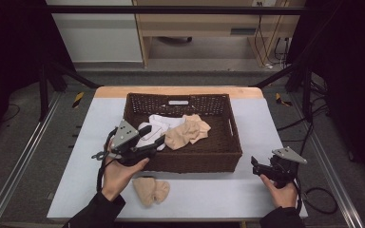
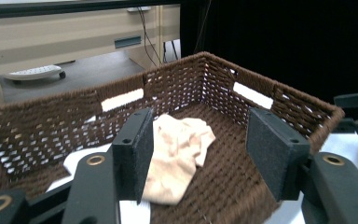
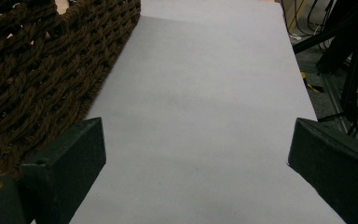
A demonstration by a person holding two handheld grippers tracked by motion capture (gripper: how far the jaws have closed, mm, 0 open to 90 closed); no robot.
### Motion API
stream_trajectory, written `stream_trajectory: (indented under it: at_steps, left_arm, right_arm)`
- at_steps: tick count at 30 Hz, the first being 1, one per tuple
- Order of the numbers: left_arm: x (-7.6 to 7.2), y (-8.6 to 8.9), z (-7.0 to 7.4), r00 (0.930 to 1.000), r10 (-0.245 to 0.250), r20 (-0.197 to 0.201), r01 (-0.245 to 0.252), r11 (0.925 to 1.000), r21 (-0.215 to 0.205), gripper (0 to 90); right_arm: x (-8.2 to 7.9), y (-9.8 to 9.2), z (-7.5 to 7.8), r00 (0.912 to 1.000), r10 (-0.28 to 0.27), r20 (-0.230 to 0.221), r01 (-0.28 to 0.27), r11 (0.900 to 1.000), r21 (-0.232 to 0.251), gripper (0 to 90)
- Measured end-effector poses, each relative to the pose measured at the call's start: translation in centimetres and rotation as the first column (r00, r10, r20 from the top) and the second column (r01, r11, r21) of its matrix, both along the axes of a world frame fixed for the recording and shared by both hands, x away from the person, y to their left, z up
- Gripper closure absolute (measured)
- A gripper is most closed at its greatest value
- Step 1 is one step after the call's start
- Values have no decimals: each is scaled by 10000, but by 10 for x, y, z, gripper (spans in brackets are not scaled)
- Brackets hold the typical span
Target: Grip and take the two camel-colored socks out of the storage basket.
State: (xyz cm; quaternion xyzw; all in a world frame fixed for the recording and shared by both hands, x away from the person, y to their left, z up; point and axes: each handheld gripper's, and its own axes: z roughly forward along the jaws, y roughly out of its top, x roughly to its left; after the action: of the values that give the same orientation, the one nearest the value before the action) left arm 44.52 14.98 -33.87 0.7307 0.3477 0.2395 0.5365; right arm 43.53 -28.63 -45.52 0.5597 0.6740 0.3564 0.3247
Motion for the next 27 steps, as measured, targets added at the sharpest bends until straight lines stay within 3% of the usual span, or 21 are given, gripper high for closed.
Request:
stream_trajectory:
  at_steps: [9, 17, 23, 27]
  left_arm:
    - [35, -26, 10, 9999, 127, 0, -127, 9998, 150, 419]
    - [62, -48, 1, 9995, 309, -68, -304, 9978, 596, 446]
    - [86, -65, -4, 9986, 526, 40, -528, 9956, 779, 465]
    - [100, -76, -14, 9988, 488, -83, -480, 9957, 791, 466]
  right_arm:
    - [0, 0, 0, 10000, -29, 40, 29, 10000, -17, 45]
    - [1, 0, 0, 10000, -52, -17, 52, 10000, -8, 48]
    - [1, -1, 0, 10000, -91, -6, 91, 10000, 18, 48]
    - [1, -1, 0, 9999, -110, -14, 110, 9999, 21, 48]
